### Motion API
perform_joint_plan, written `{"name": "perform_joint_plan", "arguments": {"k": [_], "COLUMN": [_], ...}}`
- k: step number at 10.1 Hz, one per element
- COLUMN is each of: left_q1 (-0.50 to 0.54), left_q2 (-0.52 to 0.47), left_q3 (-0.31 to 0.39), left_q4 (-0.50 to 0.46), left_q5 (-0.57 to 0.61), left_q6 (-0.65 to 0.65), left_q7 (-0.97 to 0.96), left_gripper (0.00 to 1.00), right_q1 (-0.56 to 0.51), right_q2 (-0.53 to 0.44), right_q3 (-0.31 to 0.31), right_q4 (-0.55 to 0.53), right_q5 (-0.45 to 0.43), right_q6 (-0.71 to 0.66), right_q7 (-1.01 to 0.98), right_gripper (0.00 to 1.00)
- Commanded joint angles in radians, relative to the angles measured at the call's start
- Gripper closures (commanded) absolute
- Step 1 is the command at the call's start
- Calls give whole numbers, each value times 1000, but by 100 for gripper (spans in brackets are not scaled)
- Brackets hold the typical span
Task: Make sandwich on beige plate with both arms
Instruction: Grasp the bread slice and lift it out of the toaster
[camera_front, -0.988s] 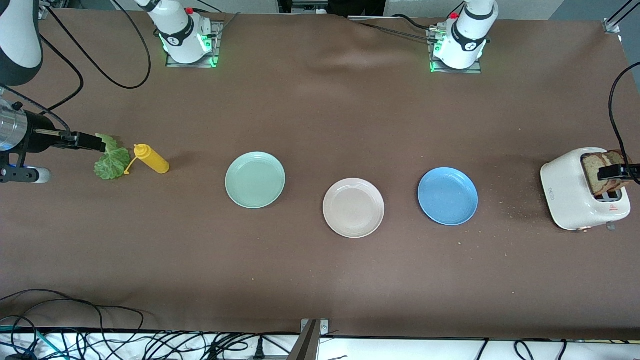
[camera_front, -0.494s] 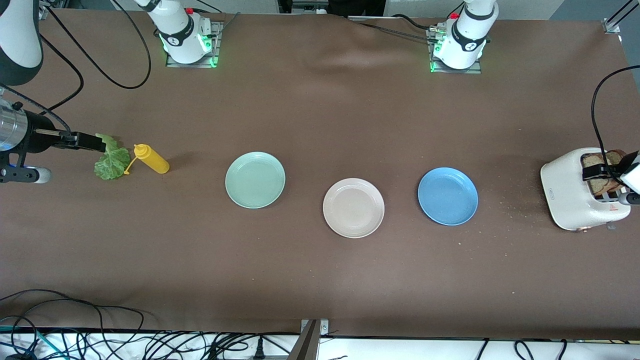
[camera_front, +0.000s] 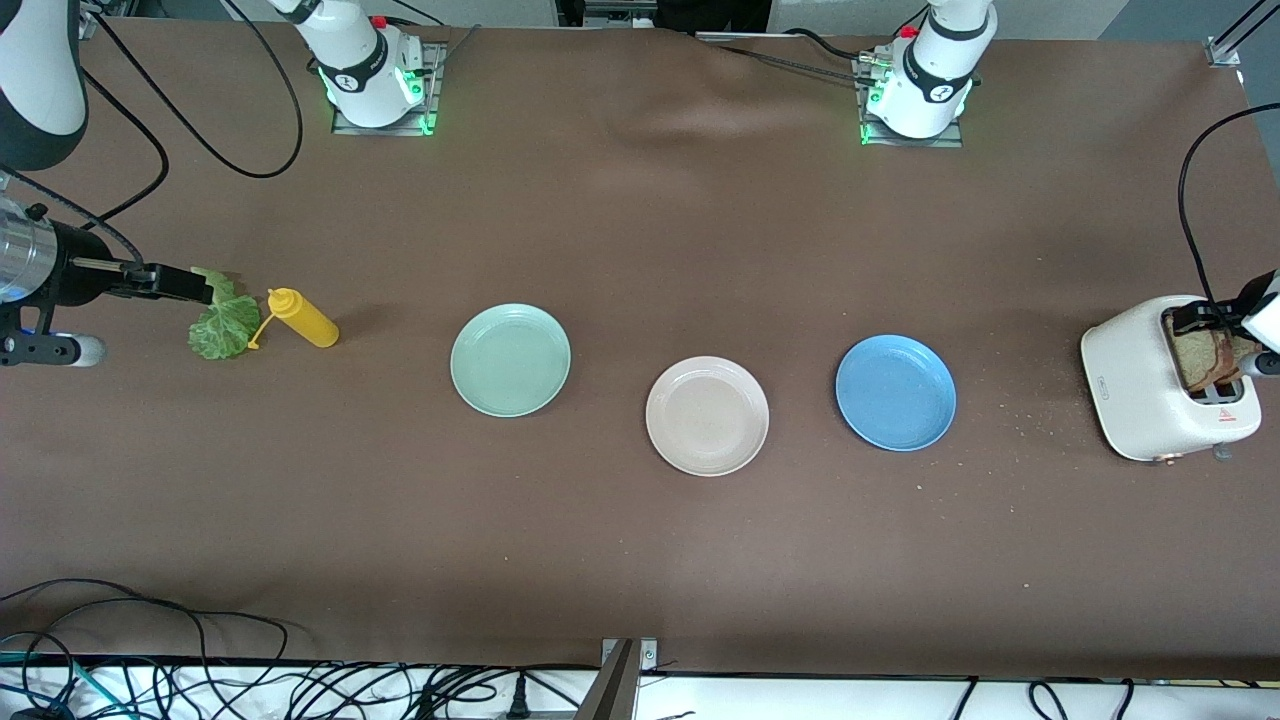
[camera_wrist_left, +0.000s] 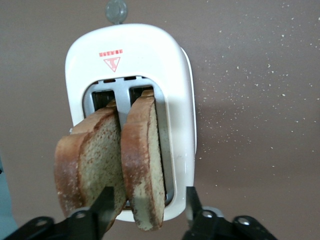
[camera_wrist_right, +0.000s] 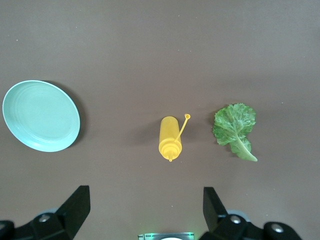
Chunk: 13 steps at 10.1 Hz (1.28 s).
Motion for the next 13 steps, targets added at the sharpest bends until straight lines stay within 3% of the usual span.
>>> {"name": "perform_joint_plan", "arguments": {"k": [1, 2, 6, 9, 13], "left_q1": [0, 0, -33, -99, -197], "left_q2": [-28, -23, -31, -34, -46], "left_q3": [6, 6, 5, 5, 6], "left_q4": [-33, -30, 14, 97, 134], "left_q5": [11, 11, -9, -204, -501], "left_q6": [23, 23, 9, -104, -217], "left_q7": [17, 16, 6, 8, -1], "left_gripper": [94, 100, 100, 100, 100], "right_q1": [-2, -3, 0, -5, -2], "right_q2": [1, 1, 0, 1, 0], "right_q3": [4, 4, 5, 4, 4], "right_q4": [12, 11, 11, 9, 9], "right_q5": [-2, -2, -2, 0, 1], "right_q6": [-11, -11, -11, -13, -11], "right_q7": [-6, -4, 8, -3, 5], "right_gripper": [0, 0, 0, 0, 0]}}
